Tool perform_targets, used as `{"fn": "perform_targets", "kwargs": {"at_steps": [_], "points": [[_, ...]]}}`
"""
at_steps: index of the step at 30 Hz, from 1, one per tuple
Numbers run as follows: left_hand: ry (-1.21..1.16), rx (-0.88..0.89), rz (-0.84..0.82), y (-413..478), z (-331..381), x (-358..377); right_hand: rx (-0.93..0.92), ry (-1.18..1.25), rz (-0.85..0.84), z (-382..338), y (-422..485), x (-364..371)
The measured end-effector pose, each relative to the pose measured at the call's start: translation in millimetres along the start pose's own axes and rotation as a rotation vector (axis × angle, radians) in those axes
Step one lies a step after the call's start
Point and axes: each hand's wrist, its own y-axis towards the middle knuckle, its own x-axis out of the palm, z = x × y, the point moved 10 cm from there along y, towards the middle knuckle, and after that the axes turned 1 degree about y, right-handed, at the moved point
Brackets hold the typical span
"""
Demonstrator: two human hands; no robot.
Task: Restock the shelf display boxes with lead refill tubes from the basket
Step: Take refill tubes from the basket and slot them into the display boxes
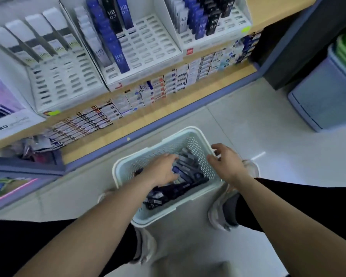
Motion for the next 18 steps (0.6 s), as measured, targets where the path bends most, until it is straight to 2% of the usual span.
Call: {"fn": "perform_targets", "kwargs": {"at_steps": [8,18], "points": [[-0.070,0.140,0.056,74.1,10.7,39.0,-0.025,0.028,0.002,8.8,5.4,15.5],[0.050,0.225,0.139,78.9,5.8,52.1,0.012,-0.008,-0.020,11.6,10.2,22.9]]}}
